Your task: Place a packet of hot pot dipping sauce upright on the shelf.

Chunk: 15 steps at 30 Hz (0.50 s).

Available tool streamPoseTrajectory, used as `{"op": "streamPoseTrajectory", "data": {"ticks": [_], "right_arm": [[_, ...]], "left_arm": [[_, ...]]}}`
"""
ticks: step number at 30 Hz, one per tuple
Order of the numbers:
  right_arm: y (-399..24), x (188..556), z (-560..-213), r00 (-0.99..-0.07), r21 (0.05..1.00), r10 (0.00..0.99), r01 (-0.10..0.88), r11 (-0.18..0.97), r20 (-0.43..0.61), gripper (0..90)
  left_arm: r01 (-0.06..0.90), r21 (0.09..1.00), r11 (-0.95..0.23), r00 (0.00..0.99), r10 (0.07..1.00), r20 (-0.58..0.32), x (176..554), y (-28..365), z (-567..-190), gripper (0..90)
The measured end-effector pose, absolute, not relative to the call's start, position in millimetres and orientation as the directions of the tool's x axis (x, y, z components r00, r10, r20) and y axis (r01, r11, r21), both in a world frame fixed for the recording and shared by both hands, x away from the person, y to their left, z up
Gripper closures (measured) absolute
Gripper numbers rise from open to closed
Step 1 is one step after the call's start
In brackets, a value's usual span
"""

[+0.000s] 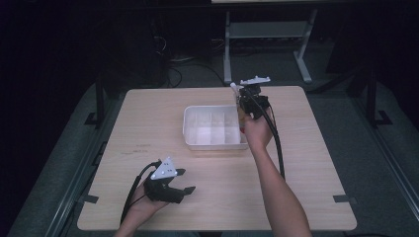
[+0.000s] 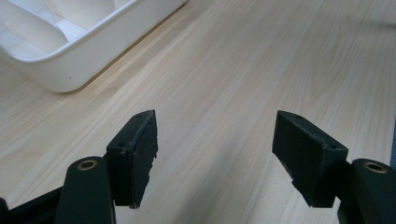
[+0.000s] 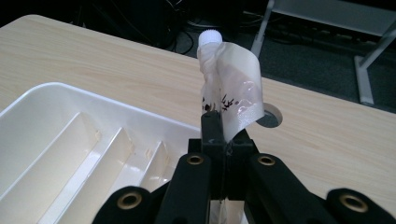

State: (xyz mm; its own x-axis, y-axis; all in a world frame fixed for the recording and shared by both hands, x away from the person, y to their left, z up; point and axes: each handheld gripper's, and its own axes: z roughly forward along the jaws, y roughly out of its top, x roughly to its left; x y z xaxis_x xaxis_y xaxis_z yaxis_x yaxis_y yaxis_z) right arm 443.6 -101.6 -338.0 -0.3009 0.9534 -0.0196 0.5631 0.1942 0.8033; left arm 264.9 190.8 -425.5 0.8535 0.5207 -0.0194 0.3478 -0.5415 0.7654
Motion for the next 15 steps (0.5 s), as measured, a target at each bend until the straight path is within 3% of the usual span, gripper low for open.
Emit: {"op": "streamPoseTrajectory", "data": {"ticks": [15], "right_arm": [[-112.6,439.8,-351.7,-0.324,0.791,0.945,0.591,0.156,0.055,88.5]], "left_arm": [[0.346,0.766,-0.541,0.853,0.521,-0.018,264.7,190.2,-425.9,30.7]]}}
